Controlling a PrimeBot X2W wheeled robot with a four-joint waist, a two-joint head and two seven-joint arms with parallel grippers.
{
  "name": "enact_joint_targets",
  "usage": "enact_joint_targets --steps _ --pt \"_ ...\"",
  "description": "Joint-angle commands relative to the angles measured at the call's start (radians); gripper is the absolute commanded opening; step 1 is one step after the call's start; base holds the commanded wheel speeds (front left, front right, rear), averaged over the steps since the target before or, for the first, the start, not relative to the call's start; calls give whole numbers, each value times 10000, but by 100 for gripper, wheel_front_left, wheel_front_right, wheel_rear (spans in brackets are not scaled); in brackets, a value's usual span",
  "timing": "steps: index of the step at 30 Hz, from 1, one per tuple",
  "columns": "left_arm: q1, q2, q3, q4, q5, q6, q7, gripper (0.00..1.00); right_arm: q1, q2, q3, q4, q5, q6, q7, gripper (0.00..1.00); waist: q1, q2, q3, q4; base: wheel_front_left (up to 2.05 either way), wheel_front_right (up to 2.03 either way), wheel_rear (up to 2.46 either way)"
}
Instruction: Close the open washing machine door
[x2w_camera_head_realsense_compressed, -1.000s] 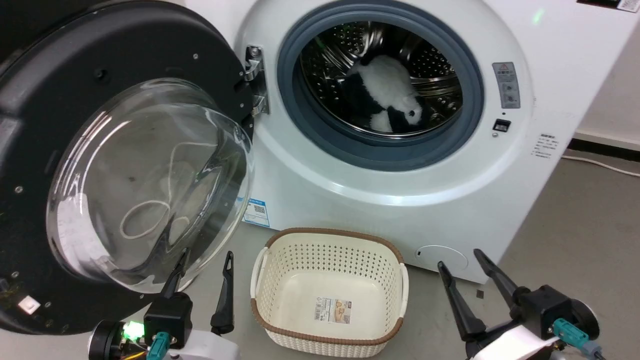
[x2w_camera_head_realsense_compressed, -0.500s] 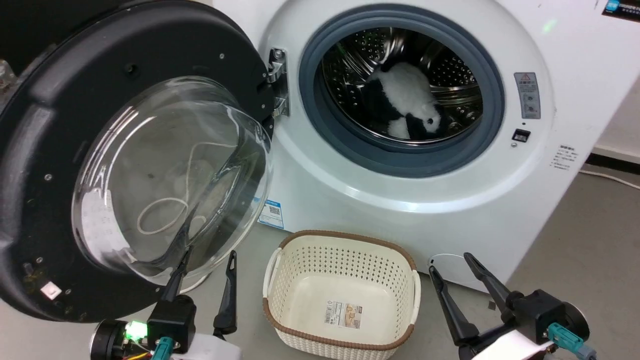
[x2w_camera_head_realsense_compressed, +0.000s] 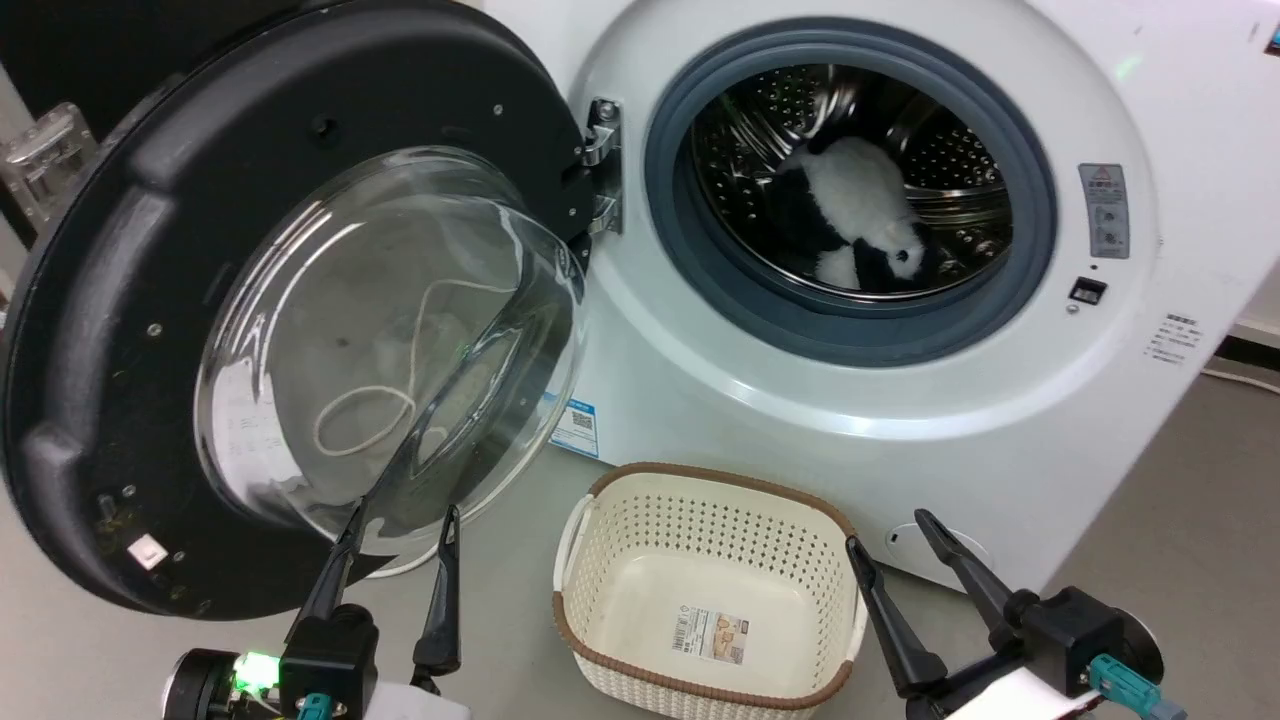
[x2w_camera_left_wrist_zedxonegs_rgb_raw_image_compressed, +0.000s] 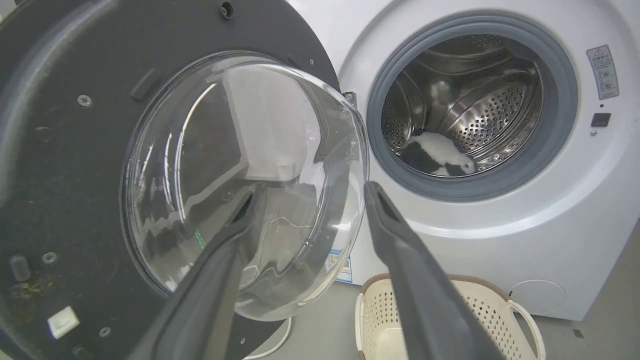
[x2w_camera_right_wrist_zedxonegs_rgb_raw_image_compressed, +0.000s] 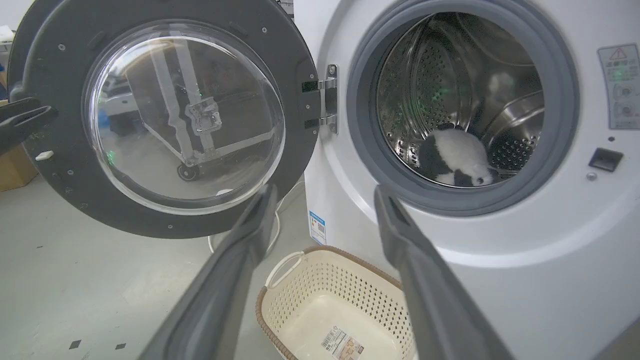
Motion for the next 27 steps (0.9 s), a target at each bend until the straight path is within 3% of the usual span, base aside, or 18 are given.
enact_joint_targets --steps 1,23,26,27 --pt "158 71 -25 -72 -26 79 -103 100 -37 -86 58 49 64 7 -94 100 0 0 -3 59 0 0 0" --pt "337 274 -602 -130 -120 198 -583 100 163 -226 526 205 437 8 -574 100 0 0 -80 972 0 0 0" --pt "328 327 -684 -71 -151 145 -646 0 191 -227 585 222 496 9 -636 100 0 0 -118 1069 0 0 0" --pt "319 358 -741 -62 -137 107 -667 0 203 -230 602 224 516 9 -657 100 0 0 -128 1104 0 0 0"
